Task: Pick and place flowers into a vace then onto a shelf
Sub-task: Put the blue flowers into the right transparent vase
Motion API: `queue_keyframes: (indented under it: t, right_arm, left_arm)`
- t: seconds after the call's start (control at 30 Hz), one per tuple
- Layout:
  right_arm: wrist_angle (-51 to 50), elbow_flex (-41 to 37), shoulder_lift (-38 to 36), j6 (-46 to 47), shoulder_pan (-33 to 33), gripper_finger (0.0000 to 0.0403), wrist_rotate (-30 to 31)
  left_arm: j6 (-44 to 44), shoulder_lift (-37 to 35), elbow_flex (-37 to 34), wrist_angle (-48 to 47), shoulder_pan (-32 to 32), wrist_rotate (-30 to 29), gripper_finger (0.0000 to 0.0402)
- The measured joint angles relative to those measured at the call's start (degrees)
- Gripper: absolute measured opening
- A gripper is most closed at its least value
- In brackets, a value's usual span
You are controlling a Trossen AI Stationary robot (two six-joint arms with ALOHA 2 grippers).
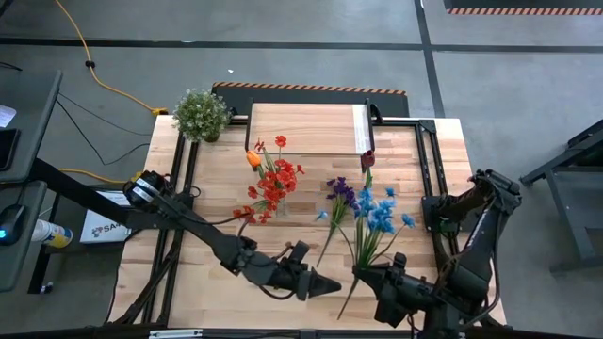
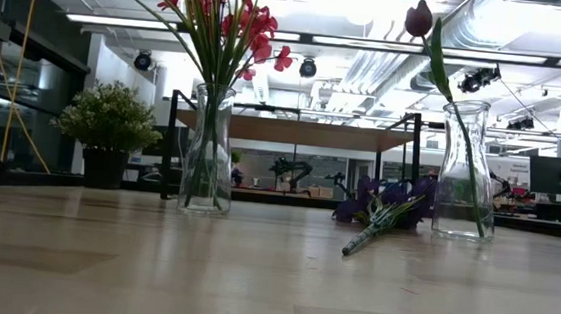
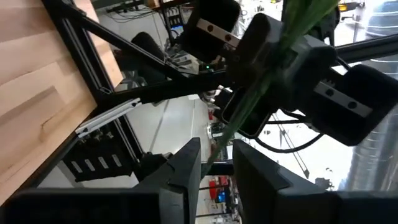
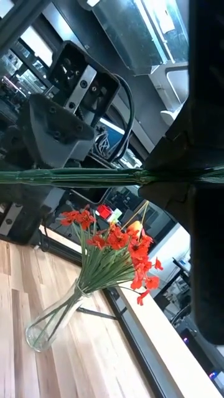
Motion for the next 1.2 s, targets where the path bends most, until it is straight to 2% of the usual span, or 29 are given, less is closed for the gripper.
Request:
queue_keyframes:
  t: [0.53,0.7,0.93,1.2]
  right_arm:
    - [6.5,0.1,0.0,-1.5,-2.2,0.0004,-2.1]
    - [6.7,0.1,0.0,-1.5,-3.3,0.0003,-4.6]
    - [6.8,0.1,0.0,-1.4,-4.0,0.0003,-2.8]
    - [6.6,0.1,0.0,0.7,-1.5,0.0003,0.4]
  left_arm:
    - [-0.4,0.0,0.0,-2.3,1.2,-0.1,0.0129]
    - [-0.3,0.0,0.0,-2.3,1.5,0.2,0.0129]
    - [-0.3,0.0,-0.1,-4.7,1.5,1.0,0.0129]
    - [-1.7,0.0,-0.1,-7.1,1.5,0.9,0.0129]
